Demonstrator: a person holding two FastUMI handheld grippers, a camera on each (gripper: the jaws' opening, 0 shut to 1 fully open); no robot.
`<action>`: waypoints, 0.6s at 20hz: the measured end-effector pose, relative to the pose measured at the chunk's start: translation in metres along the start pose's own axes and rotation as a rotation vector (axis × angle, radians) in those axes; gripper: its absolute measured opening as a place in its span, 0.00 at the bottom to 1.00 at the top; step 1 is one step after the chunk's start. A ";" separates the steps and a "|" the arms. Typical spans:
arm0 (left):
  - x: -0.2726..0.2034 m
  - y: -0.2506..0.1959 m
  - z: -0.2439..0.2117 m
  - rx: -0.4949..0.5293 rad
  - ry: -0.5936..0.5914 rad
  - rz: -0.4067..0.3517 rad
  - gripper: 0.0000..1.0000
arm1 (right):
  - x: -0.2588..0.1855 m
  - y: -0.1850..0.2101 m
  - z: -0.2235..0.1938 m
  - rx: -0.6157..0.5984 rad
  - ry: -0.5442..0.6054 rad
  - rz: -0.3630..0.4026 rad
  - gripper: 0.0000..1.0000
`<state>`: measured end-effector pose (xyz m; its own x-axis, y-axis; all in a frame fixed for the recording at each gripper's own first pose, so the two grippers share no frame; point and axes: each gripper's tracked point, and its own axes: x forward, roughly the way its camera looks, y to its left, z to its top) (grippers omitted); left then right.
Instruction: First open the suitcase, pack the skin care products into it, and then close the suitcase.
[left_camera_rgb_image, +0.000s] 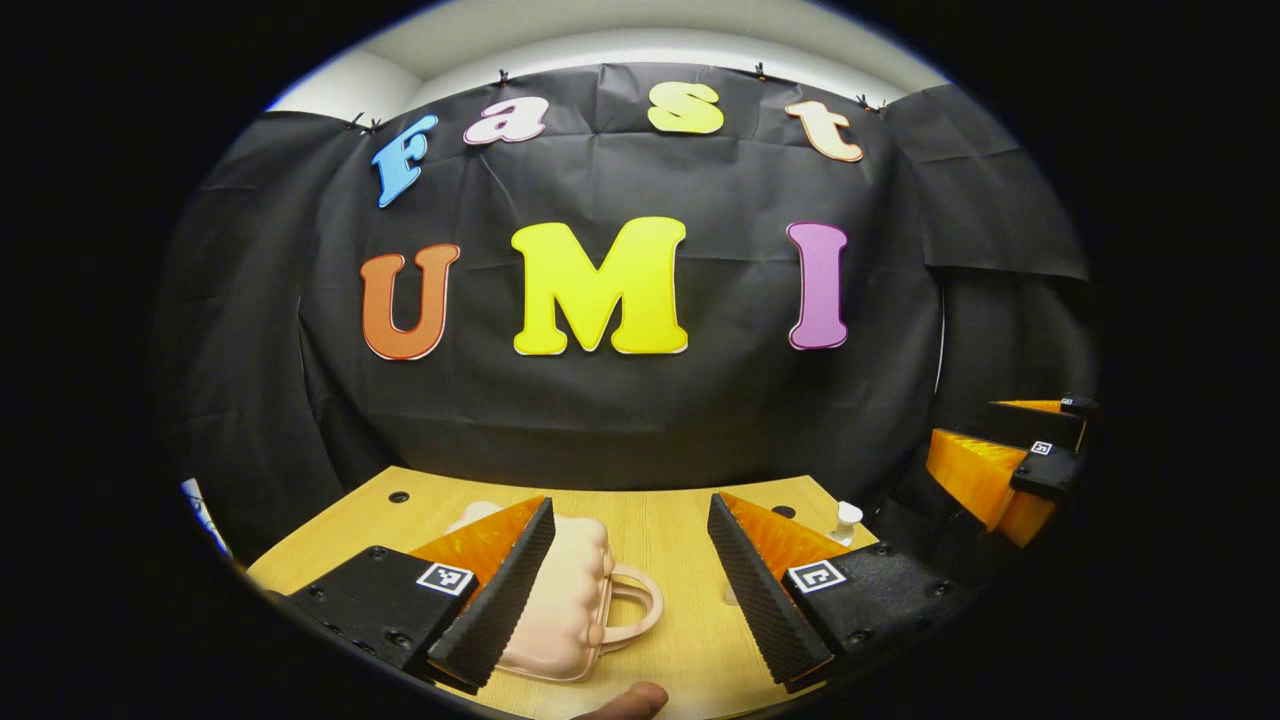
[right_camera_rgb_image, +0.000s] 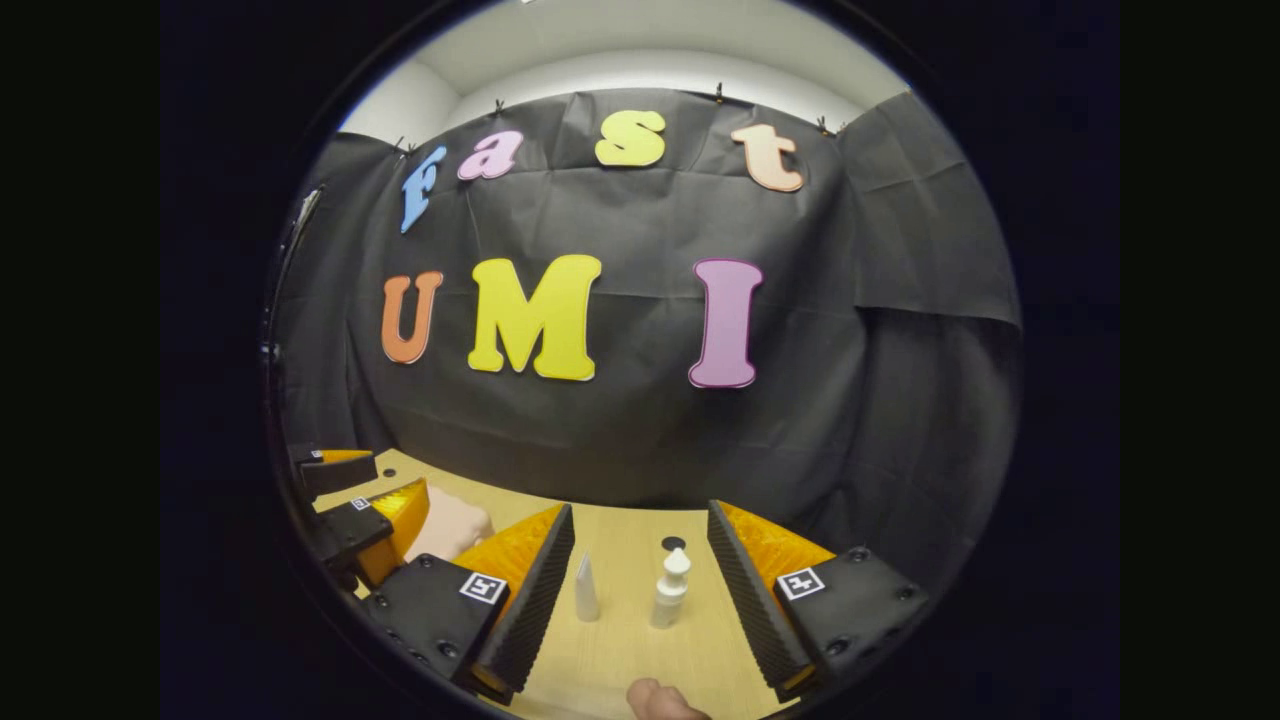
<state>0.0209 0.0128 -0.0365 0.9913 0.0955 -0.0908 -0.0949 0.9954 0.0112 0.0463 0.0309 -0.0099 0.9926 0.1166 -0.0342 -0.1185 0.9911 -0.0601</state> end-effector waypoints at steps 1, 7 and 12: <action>0.002 -0.001 -0.003 0.004 0.001 0.001 0.98 | 0.002 -0.004 -0.002 0.006 0.004 -0.006 0.79; 0.022 0.004 -0.058 0.248 0.021 0.017 0.98 | 0.007 -0.058 -0.036 0.098 0.084 -0.107 0.79; 0.037 -0.001 -0.137 0.474 0.109 -0.033 0.96 | 0.008 -0.077 -0.062 0.053 0.131 -0.119 0.79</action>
<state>0.0449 0.0155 -0.1760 0.9754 0.0888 -0.2018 0.0135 0.8895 0.4568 0.0613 -0.0486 -0.0670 0.9870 -0.0081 -0.1603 0.0051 0.9998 -0.0190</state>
